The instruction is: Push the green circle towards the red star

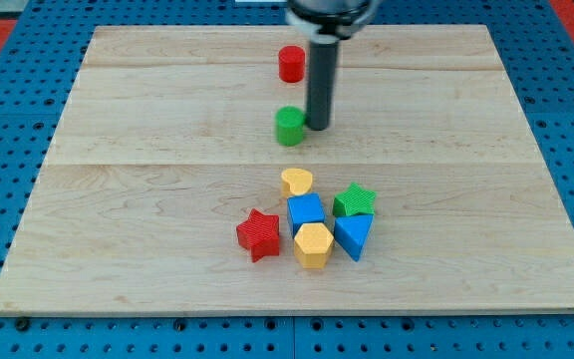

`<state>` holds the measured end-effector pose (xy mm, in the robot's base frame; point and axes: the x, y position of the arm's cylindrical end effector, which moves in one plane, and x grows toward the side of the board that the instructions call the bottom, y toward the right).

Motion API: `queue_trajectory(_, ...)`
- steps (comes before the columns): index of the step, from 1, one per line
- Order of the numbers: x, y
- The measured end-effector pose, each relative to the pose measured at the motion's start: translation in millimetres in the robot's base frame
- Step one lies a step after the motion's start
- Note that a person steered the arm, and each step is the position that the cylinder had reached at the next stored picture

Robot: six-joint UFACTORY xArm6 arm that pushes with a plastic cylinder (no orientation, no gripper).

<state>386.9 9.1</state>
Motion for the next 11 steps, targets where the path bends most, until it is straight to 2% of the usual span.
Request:
queue_trajectory(1, 1, -46)
queue_trajectory(2, -1, -33)
queue_trajectory(3, -27, -36)
queue_trajectory(4, -4, -98)
queue_trajectory(5, 60, -127)
queue_trajectory(6, 51, -128)
queue_trajectory(7, 24, -133)
queue_trajectory(8, 31, -156)
queue_trajectory(9, 81, -142)
queue_trajectory(10, 110, -110)
queue_trajectory(11, 97, -121)
